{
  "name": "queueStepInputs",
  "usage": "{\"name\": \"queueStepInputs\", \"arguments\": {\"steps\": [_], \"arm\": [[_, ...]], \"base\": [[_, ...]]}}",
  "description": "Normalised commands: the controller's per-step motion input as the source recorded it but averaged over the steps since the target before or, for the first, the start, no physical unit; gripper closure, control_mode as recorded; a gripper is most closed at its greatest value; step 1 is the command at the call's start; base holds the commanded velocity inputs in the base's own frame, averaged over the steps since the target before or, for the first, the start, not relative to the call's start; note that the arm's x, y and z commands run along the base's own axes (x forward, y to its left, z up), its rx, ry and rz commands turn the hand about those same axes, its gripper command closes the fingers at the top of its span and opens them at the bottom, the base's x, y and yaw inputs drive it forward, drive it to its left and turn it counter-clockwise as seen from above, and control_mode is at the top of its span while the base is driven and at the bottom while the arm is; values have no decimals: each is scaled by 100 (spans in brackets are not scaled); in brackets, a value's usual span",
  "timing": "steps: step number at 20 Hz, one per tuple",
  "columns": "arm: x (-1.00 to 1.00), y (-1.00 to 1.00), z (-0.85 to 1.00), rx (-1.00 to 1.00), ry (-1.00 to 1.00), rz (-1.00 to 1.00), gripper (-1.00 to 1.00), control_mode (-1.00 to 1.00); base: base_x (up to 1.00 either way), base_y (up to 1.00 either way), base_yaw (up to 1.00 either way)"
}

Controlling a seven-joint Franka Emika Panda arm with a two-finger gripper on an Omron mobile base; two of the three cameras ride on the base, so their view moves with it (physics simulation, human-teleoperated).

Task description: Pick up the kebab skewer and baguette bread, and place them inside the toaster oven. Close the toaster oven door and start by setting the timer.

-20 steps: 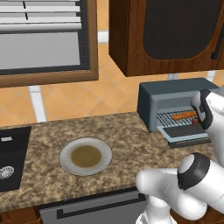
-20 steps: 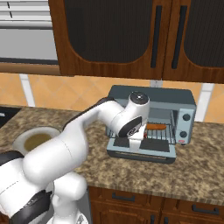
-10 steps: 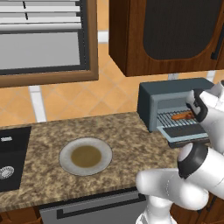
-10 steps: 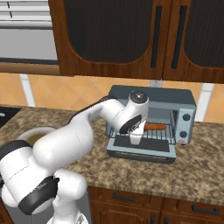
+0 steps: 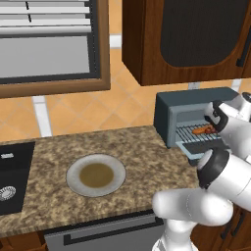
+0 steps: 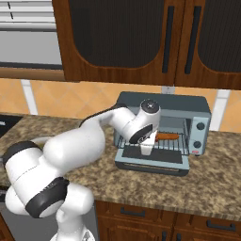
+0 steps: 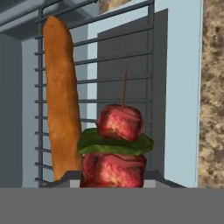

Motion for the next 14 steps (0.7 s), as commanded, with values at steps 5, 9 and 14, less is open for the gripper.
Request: {"name": "queueStepInputs", "arguments": {"steps": [5,9,14], "arm": [[19,0,-3,0,0,0,100,-100],[23,0,0,0,0,0,100,-100],[25,0,0,0,1,0,100,-100]], "base": [[0,0,0],[0,0,0],[0,0,0]]}}
